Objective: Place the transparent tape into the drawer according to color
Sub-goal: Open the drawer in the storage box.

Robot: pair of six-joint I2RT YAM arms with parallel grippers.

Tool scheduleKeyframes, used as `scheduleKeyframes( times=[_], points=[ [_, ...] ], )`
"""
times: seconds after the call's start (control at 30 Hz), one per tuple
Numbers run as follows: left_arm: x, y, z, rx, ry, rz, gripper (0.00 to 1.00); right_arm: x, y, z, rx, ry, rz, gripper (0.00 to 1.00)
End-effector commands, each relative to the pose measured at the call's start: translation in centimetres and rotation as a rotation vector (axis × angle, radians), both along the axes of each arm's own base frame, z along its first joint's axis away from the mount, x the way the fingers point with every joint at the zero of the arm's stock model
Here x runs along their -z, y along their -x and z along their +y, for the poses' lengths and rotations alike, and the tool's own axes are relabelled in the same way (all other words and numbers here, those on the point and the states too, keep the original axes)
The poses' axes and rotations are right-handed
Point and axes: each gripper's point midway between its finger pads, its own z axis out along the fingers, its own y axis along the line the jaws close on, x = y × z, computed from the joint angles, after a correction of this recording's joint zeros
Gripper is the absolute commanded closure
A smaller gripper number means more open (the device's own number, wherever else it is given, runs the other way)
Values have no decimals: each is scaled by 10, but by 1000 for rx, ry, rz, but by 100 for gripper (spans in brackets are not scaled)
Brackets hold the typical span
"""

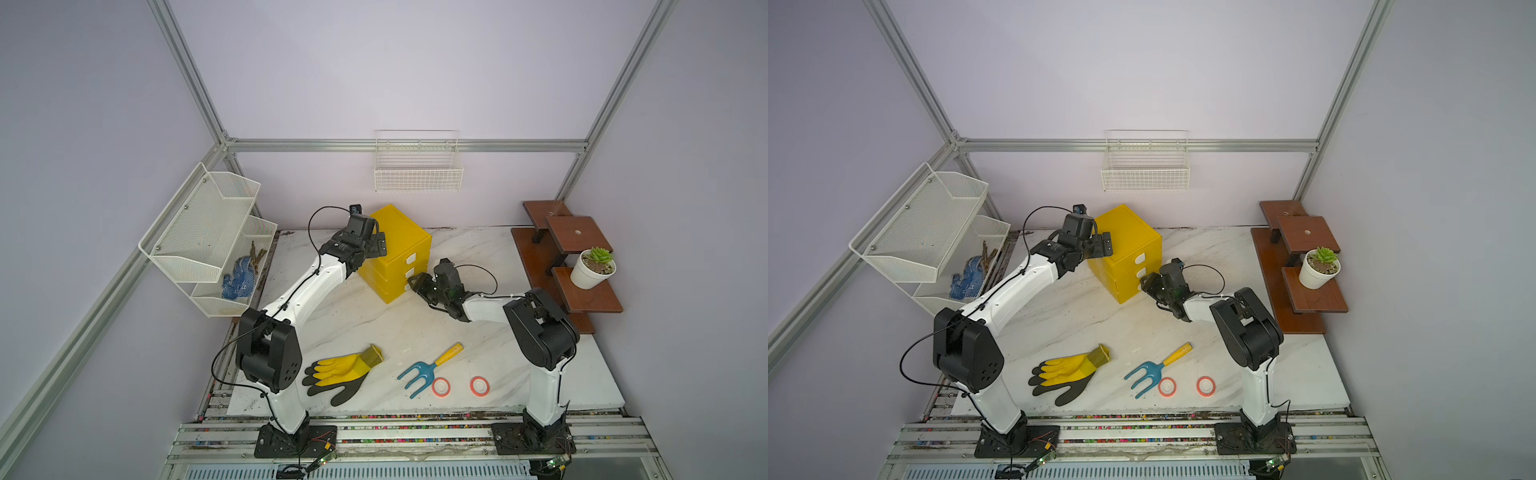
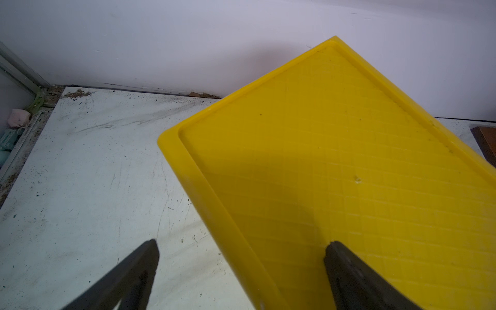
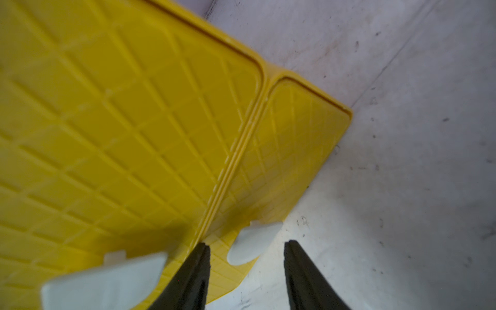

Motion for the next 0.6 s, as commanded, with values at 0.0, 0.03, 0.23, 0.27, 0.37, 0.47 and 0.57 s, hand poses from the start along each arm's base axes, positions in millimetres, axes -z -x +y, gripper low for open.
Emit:
scheduleKeyframes(
  times=[0.0,0.03,0.23,0.27,0.37,0.47,0.57],
  points=[
    [48,18,11,11,-80,162,0,6,-8,0,18,16,38,54],
    [48,18,11,11,-80,163,0,9,-7,-1,18,26,58,55],
    [50,17,9,14,-75,167,0,28,0,-7,35,76,141,59],
    [51,17,9,14,-74,169,0,30,0,-9,38,86,150,60],
    [51,17,10,11,-77,168,0,34,4,-12,42,100,175,62],
    [51,17,11,7,-80,166,0,34,10,-13,27,114,198,64],
    [50,16,11,5,-83,166,0,38,18,-18,9,146,233,64]
  ],
)
